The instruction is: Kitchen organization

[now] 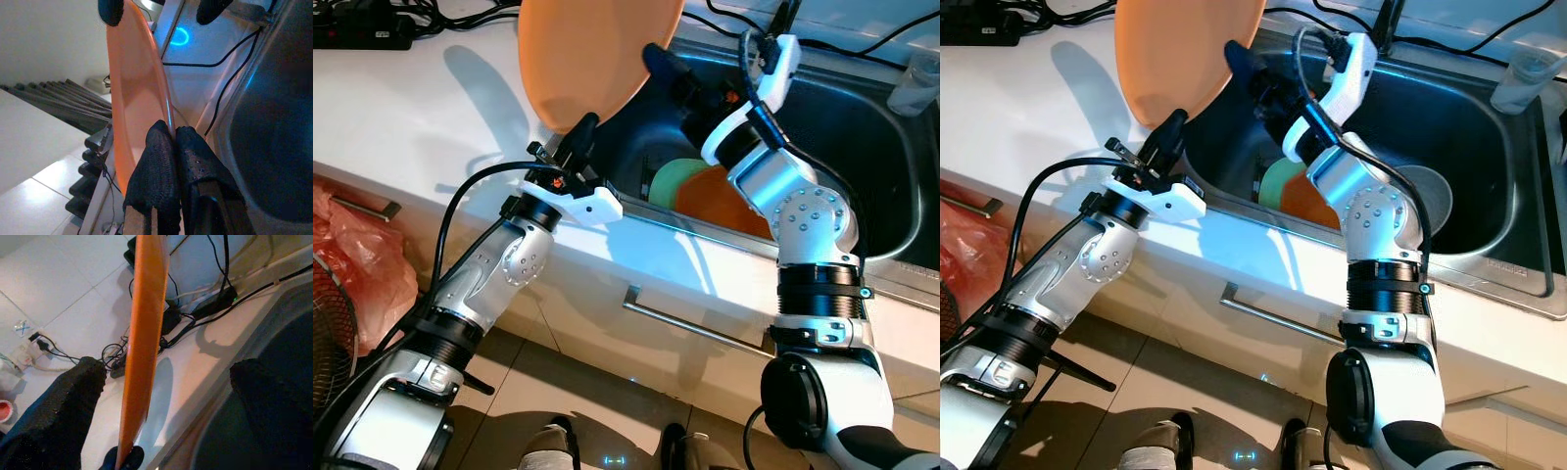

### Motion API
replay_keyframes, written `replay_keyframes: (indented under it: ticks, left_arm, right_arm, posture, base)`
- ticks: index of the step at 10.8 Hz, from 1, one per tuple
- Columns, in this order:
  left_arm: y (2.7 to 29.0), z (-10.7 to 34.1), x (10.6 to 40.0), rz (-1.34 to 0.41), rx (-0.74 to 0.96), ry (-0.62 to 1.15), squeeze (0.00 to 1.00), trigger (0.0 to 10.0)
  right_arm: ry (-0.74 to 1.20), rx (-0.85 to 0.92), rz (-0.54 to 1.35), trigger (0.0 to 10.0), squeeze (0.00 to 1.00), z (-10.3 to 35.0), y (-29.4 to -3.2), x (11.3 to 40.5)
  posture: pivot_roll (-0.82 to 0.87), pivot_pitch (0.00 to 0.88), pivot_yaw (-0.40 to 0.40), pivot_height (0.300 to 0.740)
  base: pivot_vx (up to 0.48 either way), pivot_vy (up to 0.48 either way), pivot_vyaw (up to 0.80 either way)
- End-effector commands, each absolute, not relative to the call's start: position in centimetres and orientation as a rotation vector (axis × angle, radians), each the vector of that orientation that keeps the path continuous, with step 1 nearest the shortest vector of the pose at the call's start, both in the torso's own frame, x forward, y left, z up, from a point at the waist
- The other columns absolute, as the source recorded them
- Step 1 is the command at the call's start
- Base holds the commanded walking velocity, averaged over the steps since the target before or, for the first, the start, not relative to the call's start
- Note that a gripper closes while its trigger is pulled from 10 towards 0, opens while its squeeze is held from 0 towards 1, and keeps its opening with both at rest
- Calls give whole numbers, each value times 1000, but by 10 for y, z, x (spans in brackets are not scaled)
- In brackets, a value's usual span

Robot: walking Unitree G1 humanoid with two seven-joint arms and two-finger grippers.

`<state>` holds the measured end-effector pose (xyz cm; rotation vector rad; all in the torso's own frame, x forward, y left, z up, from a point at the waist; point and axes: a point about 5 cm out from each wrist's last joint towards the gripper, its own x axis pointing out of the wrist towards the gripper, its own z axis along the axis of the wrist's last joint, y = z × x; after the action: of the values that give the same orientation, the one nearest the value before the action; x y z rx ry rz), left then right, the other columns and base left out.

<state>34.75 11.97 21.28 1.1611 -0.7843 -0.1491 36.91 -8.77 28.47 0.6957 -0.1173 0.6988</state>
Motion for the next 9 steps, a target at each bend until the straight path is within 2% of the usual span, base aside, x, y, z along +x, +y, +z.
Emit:
replay_keyframes:
  ticks: [1, 9]
  left_arm:
    - [111, 184, 342, -255, 1204, -718, 0, 0]
    - [82, 168, 314, -362, 1149, -767, 0, 0]
  right_arm:
    - [-143, 688, 722, 10000, 0, 294, -84, 371]
    - [-109, 590, 797, 10000, 0, 295, -69, 390]
  posture:
    - [53, 226, -42, 740]
    - [63, 227, -47, 740]
  base:
    - [0, 0, 0]
    - [0, 0, 0]
